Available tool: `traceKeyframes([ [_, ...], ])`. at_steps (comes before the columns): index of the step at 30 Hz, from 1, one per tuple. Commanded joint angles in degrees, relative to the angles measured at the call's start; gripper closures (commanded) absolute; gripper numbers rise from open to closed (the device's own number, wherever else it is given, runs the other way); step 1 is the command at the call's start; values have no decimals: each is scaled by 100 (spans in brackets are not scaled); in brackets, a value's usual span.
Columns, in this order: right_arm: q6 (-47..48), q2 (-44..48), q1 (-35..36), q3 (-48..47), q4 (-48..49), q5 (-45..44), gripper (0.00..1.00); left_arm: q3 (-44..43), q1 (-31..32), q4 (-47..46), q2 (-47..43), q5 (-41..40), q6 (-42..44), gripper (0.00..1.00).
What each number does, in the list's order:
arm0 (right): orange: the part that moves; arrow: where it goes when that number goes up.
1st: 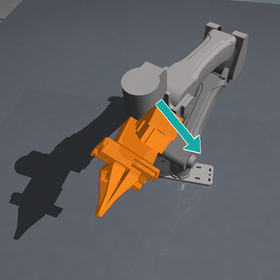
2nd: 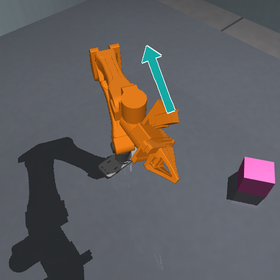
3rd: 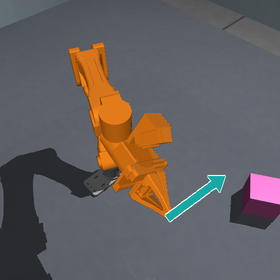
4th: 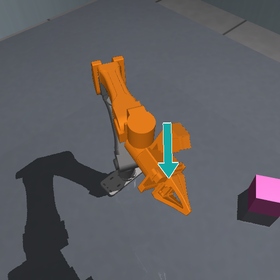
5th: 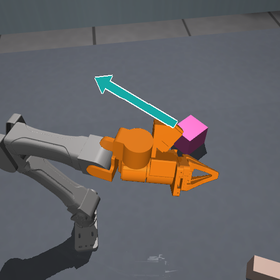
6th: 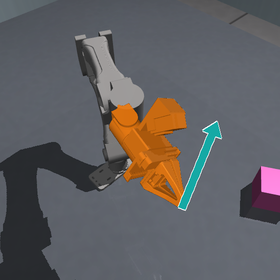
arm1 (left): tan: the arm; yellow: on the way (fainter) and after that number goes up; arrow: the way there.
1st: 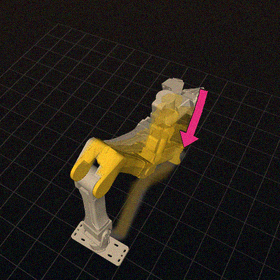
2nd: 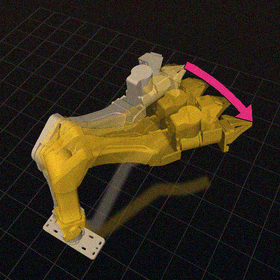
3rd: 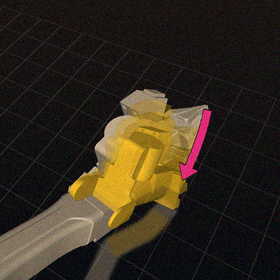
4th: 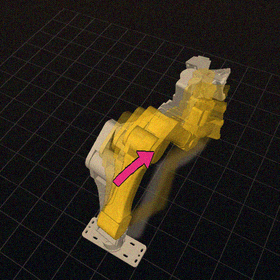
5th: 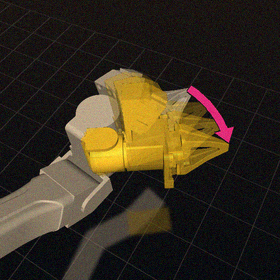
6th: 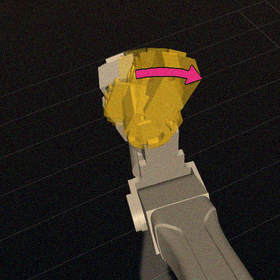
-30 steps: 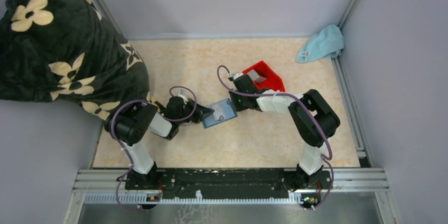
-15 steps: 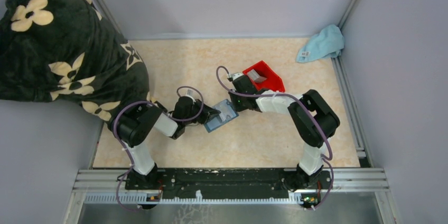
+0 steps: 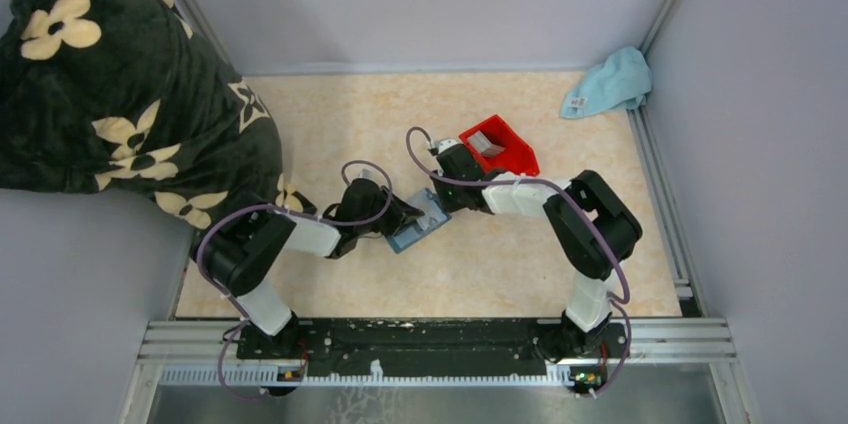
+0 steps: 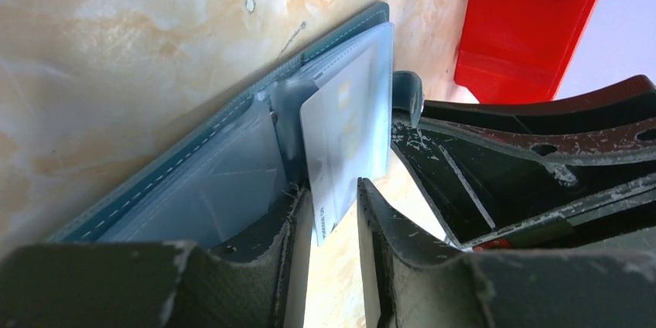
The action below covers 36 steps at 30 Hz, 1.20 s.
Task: Put the credit cards into the card holder
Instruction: Insert the credit card into the card holder.
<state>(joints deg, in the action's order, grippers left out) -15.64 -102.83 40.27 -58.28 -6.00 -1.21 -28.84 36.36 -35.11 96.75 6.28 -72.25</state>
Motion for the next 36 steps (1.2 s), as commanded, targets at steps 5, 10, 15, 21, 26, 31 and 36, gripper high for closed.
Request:
traceKeyframes([
  [5, -251, -261, 400, 185, -413, 35, 78, -397, 138, 1295, 136, -120, 226, 65],
  [10, -450, -245, 607, 248, -403, -50, 78, -472, 161, 1504, 155, -151, 235, 65],
  [15, -710, -159, 818, 364, -316, -91, 77, -732, 161, 1890, 218, -235, 418, 65],
  [21, -925, -68, 1038, 410, -256, -136, 77, -1192, 161, 2662, 387, -292, 725, 64],
  [26, -983, 52, 1095, 368, -264, -170, 77, -1484, 154, 3589, 447, -640, 1114, 55],
  [31, -985, 158, 1114, 311, -345, -279, 75, -1752, 143, 4404, 333, -1047, 1370, 48],
  [36, -975, 250, 1115, 233, -447, -517, 73, -1815, 149, 4814, -264, -1536, 1518, 44],
])
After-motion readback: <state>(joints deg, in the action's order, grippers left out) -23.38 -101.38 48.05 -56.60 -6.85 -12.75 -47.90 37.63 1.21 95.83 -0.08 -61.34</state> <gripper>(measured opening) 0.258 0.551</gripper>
